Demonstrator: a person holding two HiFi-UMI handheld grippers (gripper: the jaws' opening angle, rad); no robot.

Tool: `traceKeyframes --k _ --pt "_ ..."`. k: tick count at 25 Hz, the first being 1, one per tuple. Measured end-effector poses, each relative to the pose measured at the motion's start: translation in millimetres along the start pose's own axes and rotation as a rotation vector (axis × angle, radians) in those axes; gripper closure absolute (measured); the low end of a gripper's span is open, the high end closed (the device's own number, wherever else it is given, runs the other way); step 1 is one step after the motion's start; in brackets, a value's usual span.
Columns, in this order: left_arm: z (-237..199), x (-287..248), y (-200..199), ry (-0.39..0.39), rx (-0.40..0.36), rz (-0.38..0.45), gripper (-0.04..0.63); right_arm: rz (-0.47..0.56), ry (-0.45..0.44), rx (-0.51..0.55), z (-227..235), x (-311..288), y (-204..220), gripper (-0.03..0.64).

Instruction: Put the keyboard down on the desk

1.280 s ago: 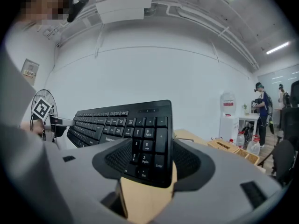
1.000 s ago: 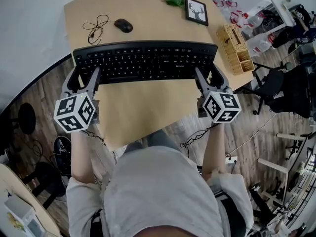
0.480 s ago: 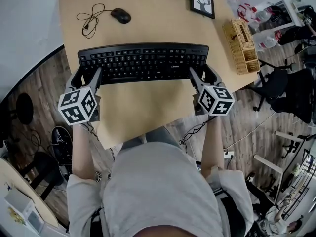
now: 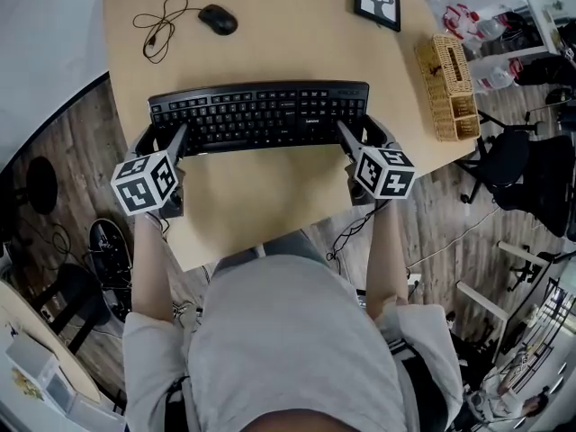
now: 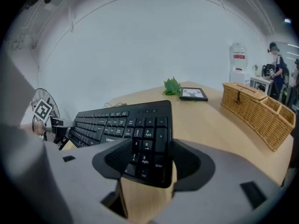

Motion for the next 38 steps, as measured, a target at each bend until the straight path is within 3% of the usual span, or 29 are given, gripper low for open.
traceKeyframes --k 13,26,33,38 --pt "-9 -36 19 -0.028 0.04 -0.105 0.301 -0.123 -0.021 -0.03 16 -41 17 0.365" --pt "-17 -57 22 -0.05 0.055 -0.139 0.301 -0.19 -0.032 -0.055 21 -66 20 0.365" --pt "-17 -57 23 -0.052 0.054 -0.12 0.301 -0.185 -0.029 -0.056 21 -67 20 0.364" --pt "-16 -56 27 -0.052 0.046 -0.061 0.301 -0.143 -0.008 -0.051 20 -65 22 0.364"
Point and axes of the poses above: the fingertips, and each gripper's own axes: x backward along the fingers, z to its right, y out of its underside, the point moved 7 cm from there along x, backward along the fingers, and after that the axes turned 1 degree about x, right-handed, at the moved point
